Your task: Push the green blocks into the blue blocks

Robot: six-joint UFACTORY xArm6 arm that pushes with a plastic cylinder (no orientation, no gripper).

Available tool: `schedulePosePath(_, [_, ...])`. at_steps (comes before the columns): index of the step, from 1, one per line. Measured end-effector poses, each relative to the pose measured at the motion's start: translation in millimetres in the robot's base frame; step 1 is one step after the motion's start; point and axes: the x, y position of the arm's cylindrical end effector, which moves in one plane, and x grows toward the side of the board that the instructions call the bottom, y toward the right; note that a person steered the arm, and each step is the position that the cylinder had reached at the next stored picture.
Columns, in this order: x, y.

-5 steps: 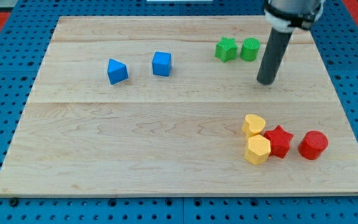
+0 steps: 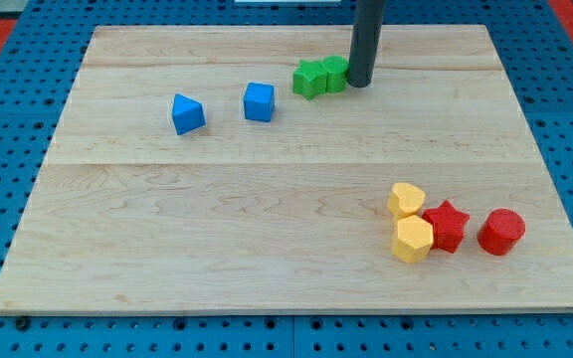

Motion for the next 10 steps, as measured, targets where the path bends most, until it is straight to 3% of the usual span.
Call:
schedulePosePath(4, [3,0])
schedulePosePath(6, [28,13])
schedulePosePath(10, [32,118])
